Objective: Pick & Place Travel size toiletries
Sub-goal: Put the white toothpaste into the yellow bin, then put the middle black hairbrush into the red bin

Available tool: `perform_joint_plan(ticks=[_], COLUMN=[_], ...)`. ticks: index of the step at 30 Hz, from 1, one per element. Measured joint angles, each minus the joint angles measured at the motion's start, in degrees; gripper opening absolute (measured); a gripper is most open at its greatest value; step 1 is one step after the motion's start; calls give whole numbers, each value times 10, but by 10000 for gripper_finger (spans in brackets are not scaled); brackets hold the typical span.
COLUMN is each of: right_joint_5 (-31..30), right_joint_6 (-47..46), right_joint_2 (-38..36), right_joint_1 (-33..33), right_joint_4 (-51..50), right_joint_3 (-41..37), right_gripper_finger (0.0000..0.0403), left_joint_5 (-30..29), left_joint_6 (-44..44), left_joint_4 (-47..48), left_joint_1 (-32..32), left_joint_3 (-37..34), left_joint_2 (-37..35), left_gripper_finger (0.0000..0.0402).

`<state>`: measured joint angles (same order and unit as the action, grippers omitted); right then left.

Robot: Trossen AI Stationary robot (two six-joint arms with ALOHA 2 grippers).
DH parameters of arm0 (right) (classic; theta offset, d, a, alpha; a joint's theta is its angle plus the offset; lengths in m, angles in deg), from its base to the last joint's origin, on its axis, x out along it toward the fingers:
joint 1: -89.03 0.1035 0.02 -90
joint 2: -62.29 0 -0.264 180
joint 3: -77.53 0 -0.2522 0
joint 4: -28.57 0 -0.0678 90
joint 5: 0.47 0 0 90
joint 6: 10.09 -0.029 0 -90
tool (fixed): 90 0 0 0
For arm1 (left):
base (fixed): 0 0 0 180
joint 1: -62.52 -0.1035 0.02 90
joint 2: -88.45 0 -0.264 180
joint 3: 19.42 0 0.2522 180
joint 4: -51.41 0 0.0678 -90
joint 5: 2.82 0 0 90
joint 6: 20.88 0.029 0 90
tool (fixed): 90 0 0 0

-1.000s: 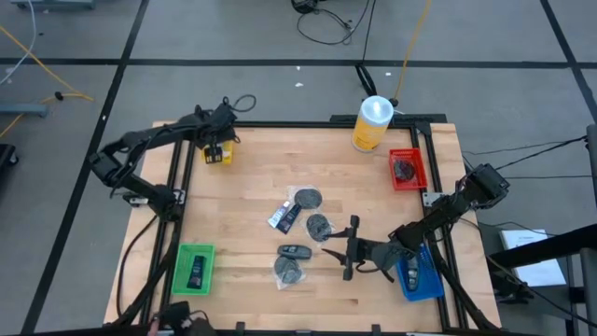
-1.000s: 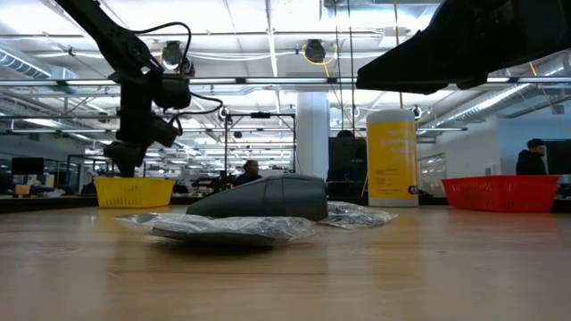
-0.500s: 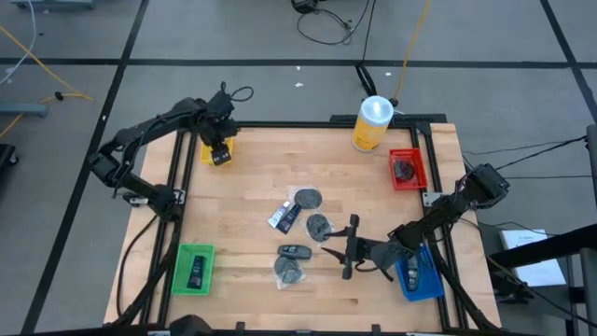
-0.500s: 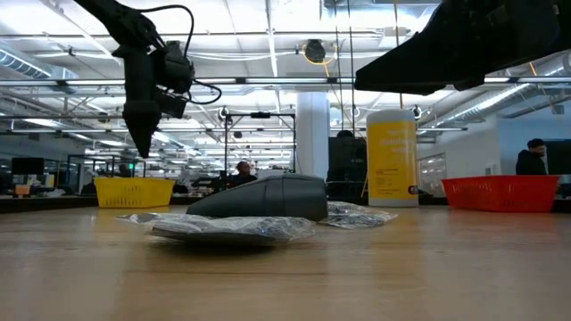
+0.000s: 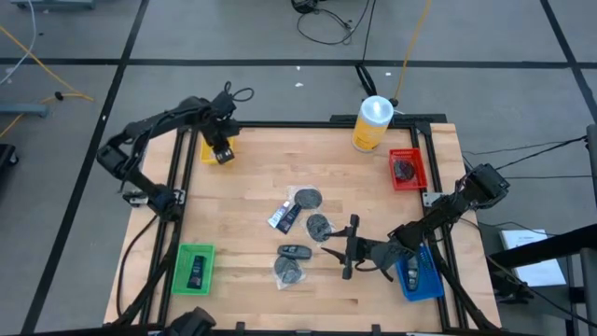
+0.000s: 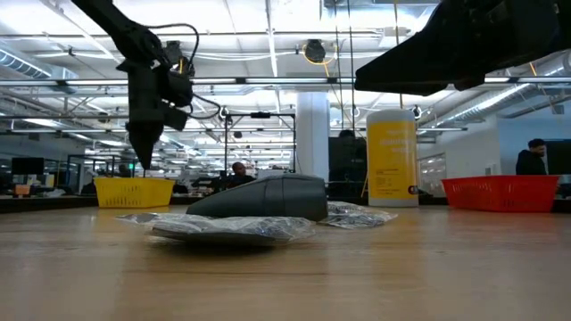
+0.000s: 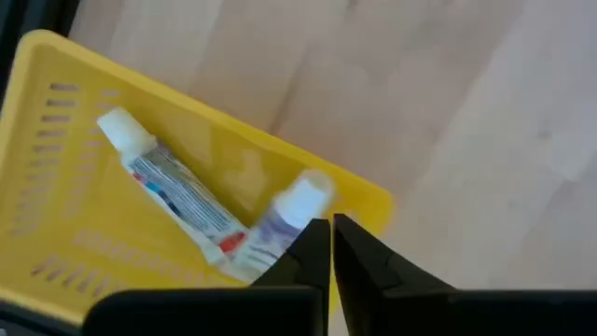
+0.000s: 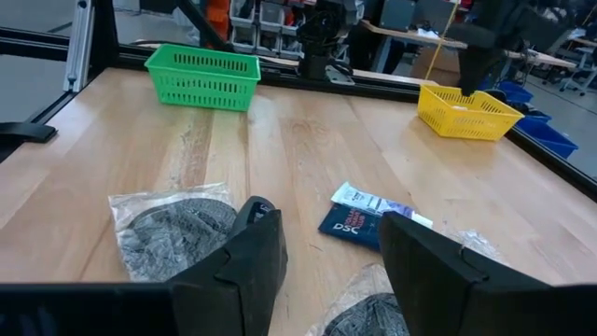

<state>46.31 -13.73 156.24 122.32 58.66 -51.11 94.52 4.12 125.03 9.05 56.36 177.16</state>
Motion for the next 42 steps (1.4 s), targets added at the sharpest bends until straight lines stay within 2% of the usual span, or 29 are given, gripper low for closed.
perform_joint_plan(ticks=[10,14,19,24,27,34,38,42], right_joint_5=[0,0,0,0,0,0,0,0], right_joint_6=[0,0,0,0,0,0,0,-1], right_joint_2=[0,0,0,0,0,0,0,0], right_joint_1=[0,0,0,0,0,0,0,0], right_joint_4=[0,0,0,0,0,0,0,0], right_joint_3=[0,0,0,0,0,0,0,0], right_gripper_finger=[171,171,171,171,171,171,171,171], left_joint_5=[-11,-67,-107,-204,-228,-215,-143,-90], left_joint_6=[-3,-28,-74,-115,-129,-182,-205,-217], left_joint_4=[-20,-68,-141,-147,-126,-121,-132,-206], left_joint_1=[-13,-14,-26,-34,-35,2,55,132], left_joint_3=[0,0,0,0,0,0,-2,-40], left_joint_2=[72,76,76,73,52,-34,-86,-128], left_gripper_finger=[6,15,3,11,6,9,2,7])
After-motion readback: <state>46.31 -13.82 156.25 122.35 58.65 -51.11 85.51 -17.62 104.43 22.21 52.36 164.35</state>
